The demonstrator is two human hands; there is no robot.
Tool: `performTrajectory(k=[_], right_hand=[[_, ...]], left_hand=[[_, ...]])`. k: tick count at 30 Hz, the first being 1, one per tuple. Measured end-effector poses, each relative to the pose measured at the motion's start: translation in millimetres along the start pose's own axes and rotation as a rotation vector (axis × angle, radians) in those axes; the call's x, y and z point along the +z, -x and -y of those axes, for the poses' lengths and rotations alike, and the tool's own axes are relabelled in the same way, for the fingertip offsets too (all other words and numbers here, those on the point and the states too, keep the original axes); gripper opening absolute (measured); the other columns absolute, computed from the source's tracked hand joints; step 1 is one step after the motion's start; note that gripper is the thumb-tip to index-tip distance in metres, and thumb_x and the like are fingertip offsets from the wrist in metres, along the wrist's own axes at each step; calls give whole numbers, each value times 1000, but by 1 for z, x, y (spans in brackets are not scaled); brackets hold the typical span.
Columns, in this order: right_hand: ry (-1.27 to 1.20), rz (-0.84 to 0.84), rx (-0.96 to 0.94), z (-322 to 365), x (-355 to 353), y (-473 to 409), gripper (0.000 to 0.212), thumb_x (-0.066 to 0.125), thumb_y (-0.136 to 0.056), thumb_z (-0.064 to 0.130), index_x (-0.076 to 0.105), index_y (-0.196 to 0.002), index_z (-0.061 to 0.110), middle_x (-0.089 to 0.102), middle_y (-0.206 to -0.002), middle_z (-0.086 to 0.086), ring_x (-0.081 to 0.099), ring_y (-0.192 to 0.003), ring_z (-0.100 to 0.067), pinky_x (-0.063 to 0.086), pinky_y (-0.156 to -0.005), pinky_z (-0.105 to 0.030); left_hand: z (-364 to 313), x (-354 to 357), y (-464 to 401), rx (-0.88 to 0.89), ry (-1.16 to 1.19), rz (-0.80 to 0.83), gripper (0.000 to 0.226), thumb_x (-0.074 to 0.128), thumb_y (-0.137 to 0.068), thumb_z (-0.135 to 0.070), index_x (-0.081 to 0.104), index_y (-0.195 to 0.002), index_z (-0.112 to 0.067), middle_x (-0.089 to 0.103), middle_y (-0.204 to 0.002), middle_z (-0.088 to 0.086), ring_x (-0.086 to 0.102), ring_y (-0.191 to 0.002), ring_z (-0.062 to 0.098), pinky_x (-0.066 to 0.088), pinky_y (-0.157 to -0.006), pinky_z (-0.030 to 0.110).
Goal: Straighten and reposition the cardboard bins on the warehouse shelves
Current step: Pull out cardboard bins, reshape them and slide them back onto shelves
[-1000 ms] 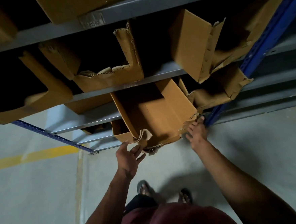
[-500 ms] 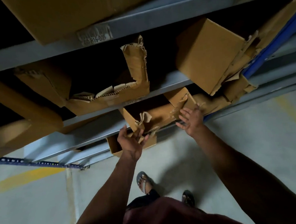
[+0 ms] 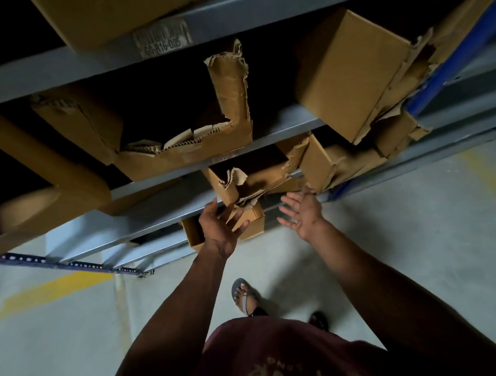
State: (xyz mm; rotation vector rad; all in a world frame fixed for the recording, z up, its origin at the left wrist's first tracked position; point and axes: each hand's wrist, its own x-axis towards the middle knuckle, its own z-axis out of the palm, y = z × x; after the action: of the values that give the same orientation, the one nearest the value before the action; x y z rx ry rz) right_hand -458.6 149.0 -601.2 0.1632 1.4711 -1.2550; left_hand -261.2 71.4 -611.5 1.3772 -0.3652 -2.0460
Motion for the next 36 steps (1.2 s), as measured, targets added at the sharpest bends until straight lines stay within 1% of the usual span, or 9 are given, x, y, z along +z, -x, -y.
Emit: performTrajectory(k=[3,6,11,16,21,26,29,32,36], right_hand=[[143,108,29,-17,-7,19,48,43,-109,47,61,-137,12,71,-130,-6,68,-114,-27,58,-86,-43],[319,202,56,-43,-13,30,34,50,-108,36,65,-130,16,74,-123,-4,71,-109,-24,58,-90,-43],[477,295,114,-104,5,44,29,57,-105,33,67,-126,16,78,-109,-2,73,-102,-24,58,-86,-40],[587,385,55,-156,44,72,22,62,-102,28,70,-120,17,79,-106,-1,74,-103,-28,59,-81,-38],[648,394,-78,-201,100,92,17,64,-101,28,72,-115,22,80,-103,4,75,-99,-22,61,-87,-41],[665,336,-276,-258,193,77,15,66,-99,21,73,-112,23,78,-106,5,71,-95,-14,59,-72,-30],[647,335,-374,-296,254,44,21,67,-99,19,72,-118,25,75,-113,8,69,-103,-9,58,-71,-27],[603,372,-448,-315,305,4,41,69,-99,17,62,-138,24,66,-134,8,64,-116,-9,60,-87,-33],[516,385,-541,-307,344,-56,59,70,-96,12,50,-149,29,51,-152,8,56,-129,-14,55,-102,-45]], left_hand=[[10,-10,30,31,-69,10,41,54,-99,-46,61,-132,-24,69,-140,12,66,-118,34,49,-99,49],[34,-40,68,37,-73,-50,43,56,-100,-39,63,-137,-19,71,-137,13,65,-122,37,51,-98,50],[71,-117,119,30,-25,-261,41,50,-103,-31,60,-141,-19,75,-130,11,69,-123,41,53,-105,55],[73,-188,144,76,28,-345,43,47,-103,-29,58,-144,-19,72,-135,11,70,-121,39,50,-109,58],[46,-252,136,134,-5,-301,43,49,-103,-27,59,-144,-19,73,-135,8,71,-121,37,55,-100,53],[-12,-333,106,235,-130,-216,56,62,-86,-31,61,-142,-21,74,-132,4,74,-116,33,58,-96,53],[-44,-390,76,291,-168,-201,59,61,-82,-32,62,-140,-20,74,-132,3,74,-116,33,58,-96,53],[-64,-431,30,337,-184,-173,65,55,-79,-30,61,-142,-18,71,-137,5,71,-119,35,57,-95,54],[-86,-438,-36,444,-269,-72,71,52,-70,-19,62,-141,-23,68,-142,-2,71,-120,29,57,-95,56]])
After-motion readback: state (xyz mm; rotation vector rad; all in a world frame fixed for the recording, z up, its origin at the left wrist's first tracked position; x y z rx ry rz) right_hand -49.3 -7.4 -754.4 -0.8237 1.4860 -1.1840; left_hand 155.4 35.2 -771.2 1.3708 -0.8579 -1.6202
